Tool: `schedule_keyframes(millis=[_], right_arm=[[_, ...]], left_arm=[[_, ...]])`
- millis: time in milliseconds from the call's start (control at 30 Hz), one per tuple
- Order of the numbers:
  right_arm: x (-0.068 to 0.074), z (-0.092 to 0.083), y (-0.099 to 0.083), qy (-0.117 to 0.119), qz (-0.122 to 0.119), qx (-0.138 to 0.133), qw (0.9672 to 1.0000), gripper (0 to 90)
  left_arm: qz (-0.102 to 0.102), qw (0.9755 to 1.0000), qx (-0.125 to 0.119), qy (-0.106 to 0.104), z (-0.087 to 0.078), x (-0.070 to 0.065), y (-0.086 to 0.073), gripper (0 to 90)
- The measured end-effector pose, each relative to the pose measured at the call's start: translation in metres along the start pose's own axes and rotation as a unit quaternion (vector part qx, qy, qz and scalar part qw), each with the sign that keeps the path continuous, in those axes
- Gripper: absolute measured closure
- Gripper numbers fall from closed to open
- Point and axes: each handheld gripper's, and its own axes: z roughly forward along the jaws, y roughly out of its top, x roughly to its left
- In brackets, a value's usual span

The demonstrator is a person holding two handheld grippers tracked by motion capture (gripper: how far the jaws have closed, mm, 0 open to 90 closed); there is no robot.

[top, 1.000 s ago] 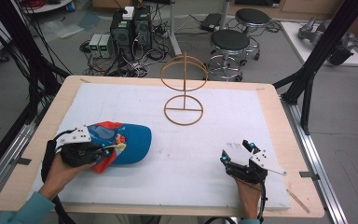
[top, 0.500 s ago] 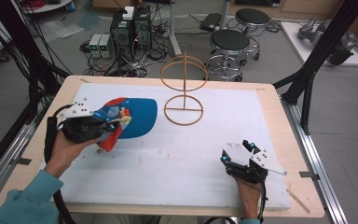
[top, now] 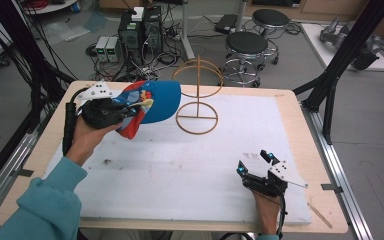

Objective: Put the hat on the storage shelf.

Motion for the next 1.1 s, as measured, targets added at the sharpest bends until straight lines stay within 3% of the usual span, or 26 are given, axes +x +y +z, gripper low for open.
schedule_keyframes(millis=[433, 767, 1100], right_arm=[[0.0, 0.0, 0.0, 0.001, 0.004, -0.001, 1.0, 9.8], [0.0, -0.001, 0.0, 0.002, 0.007, -0.002, 1.0, 9.8], [-0.002, -0.001, 0.0, 0.002, 0.01, -0.004, 0.9999, 9.8]], left_arm=[[0.008, 0.9997, -0.021, -0.007, 0.036, 0.005, 0.052, 87.6], [0.023, 0.9994, -0.023, -0.008, 0.066, 0.002, 0.08, 87.7], [0.023, 0.9991, -0.031, -0.015, 0.093, -0.002, 0.11, 87.7]])
